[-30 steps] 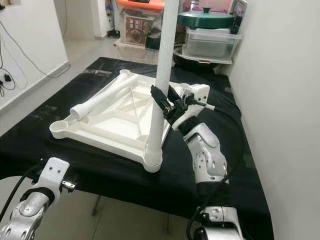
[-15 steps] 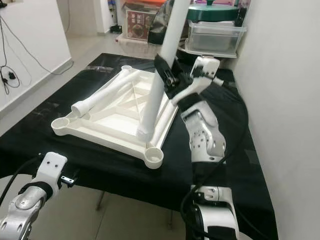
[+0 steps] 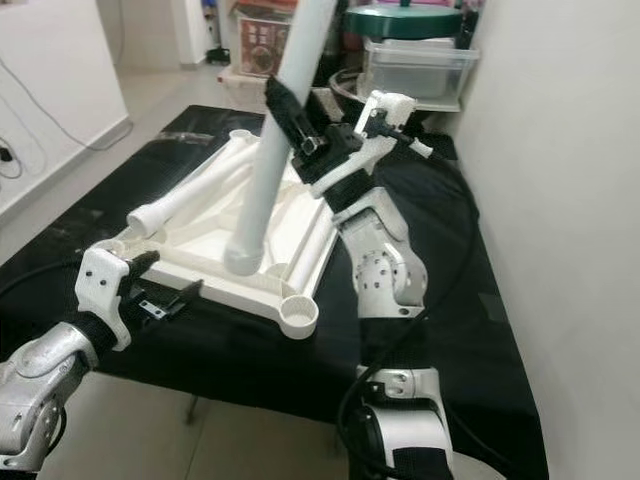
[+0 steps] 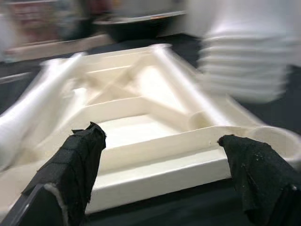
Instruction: Building children table
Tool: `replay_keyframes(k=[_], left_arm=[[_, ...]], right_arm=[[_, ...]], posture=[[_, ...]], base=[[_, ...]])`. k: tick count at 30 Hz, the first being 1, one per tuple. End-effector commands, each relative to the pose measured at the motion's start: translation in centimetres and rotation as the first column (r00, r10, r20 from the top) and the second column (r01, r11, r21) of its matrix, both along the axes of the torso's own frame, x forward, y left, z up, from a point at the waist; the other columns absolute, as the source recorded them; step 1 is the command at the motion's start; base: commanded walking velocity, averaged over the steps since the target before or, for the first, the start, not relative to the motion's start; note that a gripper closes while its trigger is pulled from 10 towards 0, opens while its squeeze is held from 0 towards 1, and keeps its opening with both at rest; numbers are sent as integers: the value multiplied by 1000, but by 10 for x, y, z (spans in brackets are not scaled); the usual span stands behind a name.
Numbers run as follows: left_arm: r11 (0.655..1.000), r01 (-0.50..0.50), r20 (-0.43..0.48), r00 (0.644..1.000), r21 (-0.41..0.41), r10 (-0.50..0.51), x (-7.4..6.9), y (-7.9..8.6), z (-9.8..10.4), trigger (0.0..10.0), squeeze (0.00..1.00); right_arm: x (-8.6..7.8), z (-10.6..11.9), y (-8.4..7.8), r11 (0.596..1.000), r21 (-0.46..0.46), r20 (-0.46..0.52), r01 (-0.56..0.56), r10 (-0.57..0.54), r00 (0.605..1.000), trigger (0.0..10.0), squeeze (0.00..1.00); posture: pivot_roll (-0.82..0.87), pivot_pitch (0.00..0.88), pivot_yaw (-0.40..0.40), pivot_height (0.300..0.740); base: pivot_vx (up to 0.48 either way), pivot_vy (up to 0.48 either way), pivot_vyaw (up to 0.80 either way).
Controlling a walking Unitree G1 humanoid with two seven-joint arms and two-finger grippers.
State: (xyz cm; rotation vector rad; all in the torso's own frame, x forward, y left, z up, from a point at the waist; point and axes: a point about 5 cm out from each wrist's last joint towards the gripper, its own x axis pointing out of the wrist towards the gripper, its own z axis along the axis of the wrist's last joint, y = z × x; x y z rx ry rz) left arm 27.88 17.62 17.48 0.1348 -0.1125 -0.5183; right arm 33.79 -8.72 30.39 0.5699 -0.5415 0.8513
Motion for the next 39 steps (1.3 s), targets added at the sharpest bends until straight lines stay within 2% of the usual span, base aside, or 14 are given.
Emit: replay_keyframes(k=[1, 6, 10, 14, 18, 29, 30, 31, 32, 37, 39], left_arm=[[999, 45, 15, 999, 2, -45, -1, -2, 8, 10000, 0], [995, 99, 14, 995, 22, -99, 1, -5, 10, 10000, 0], [989, 146, -21, 989, 24, -146, 2, -11, 4, 10000, 0], [988, 153, -29, 988, 15, -153, 1, -12, 2, 10000, 0], [978, 208, -46, 977, -33, -209, 3, -18, 7, 10000, 0], [967, 249, -60, 966, -58, -252, 14, -28, 5, 9922, 0], [962, 264, -61, 962, -67, -268, 14, -32, 5, 3333, 0], [962, 264, -61, 962, -67, -268, 14, -32, 5, 3333, 0], [957, 281, -60, 956, -74, -286, 13, -35, 3, 0, 0], [953, 295, -66, 952, -75, -300, 11, -37, 1, 0, 0], [945, 317, -71, 944, -76, -322, 6, -39, -2, 0, 0]], right_arm=[[-5, 6, 7, 999, 1, 31, -45, 45, 999, 0, 0], [-7, 8, 17, 996, 2, 39, -88, 87, 995, 0, 0], [-10, 14, 28, 990, -7, 62, -143, 143, 988, 0, 0], [-13, 15, 31, 986, -11, 71, -165, 165, 984, 0, 0], [-27, 8, 45, 966, -45, 84, -256, 259, 962, 0, 0], [-36, 7, 54, 950, -52, 91, -307, 311, 946, 0, 0], [-38, 6, 55, 949, -54, 91, -312, 316, 945, 0, 0], [-38, 6, 55, 949, -54, 91, -312, 316, 945, 0, 0], [-38, 5, 55, 948, -56, 88, -314, 318, 944, 0, 0], [-39, 5, 55, 948, -57, 86, -315, 319, 944, 0, 0], [-39, 4, 55, 947, -59, 84, -315, 319, 944, 0, 0]], posture=[[113, 0, -38, 740], [111, 0, -36, 740], [104, 0, -38, 740], [104, 0, -39, 740], [107, 0, -40, 740], [91, 0, -28, 740], [90, 0, -27, 740], [90, 0, -27, 740], [90, 0, -27, 740], [88, 0, -27, 740], [93, 0, -31, 740]], base=[[0, 0, 0], [0, 0, 0], [0, 0, 0], [0, 0, 0], [0, 0, 0], [0, 0, 0], [0, 0, 0], [0, 0, 0], [0, 0, 0], [0, 0, 0], [0, 0, 0]])
